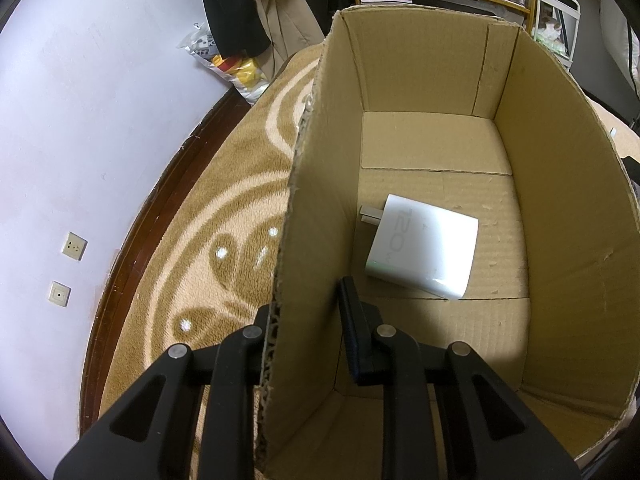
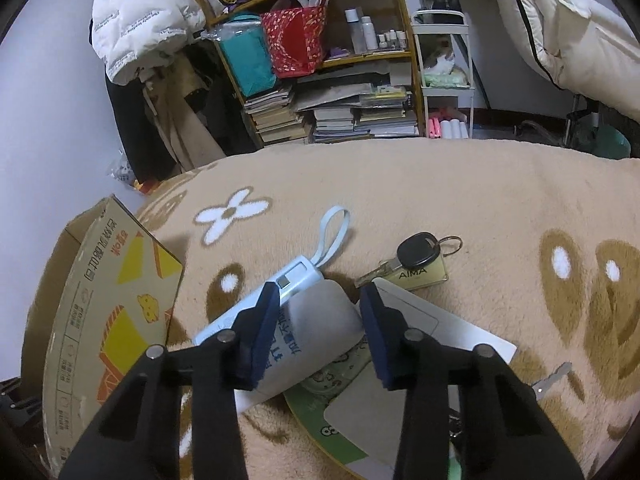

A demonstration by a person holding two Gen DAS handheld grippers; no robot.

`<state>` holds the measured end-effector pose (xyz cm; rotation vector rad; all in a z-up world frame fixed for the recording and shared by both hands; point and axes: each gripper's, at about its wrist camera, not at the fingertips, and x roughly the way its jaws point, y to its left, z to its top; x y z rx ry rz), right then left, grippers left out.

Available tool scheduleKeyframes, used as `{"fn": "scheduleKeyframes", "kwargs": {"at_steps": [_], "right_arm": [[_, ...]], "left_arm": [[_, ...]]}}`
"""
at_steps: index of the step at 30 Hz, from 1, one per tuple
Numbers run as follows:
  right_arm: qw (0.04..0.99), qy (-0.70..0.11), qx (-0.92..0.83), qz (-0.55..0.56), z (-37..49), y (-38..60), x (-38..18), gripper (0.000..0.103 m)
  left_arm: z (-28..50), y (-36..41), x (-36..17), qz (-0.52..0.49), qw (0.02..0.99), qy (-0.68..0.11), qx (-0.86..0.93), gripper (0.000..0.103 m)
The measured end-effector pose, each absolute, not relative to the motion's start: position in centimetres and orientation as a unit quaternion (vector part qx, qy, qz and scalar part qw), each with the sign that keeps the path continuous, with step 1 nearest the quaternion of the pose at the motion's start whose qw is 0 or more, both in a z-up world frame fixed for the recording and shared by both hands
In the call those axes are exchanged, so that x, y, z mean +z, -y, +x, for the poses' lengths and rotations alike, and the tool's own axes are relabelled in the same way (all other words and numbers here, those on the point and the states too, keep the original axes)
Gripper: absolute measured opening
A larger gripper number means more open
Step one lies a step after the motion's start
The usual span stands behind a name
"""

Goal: Organize rigid objects
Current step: 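Move the right gripper back to the items beside the white tube, then grasp the white remote control under the tube with the right gripper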

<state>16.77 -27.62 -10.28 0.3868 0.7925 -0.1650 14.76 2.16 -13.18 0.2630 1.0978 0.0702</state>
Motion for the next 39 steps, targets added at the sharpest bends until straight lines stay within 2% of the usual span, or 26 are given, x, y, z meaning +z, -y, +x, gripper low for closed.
{"fn": "scheduleKeyframes", "kwargs": {"at_steps": [13,23,35,39], "right_arm": [[0.89,-0.406,-0.062,0.197,16.9,27.3,-10.5,0.047],[0.875,-0.431,-0.068,0.212,16.6,27.1,-9.9,0.059],[0.861,-0.459,-0.11,0.187,16.2,25.9,-8.8,0.059],[0.845,-0.477,-0.107,0.216,15.8,25.7,-8.9,0.059]], "left_arm": [[14.8,-2.0,-13.3,0.126,0.843,-0.522,0.034,0.021],[14.8,-1.9,-13.3,0.127,0.843,-0.522,0.035,0.021],[14.8,-1.8,-13.3,0.127,0.843,-0.522,0.035,0.021],[14.8,-1.8,-13.3,0.128,0.843,-0.522,0.035,0.021]]}}
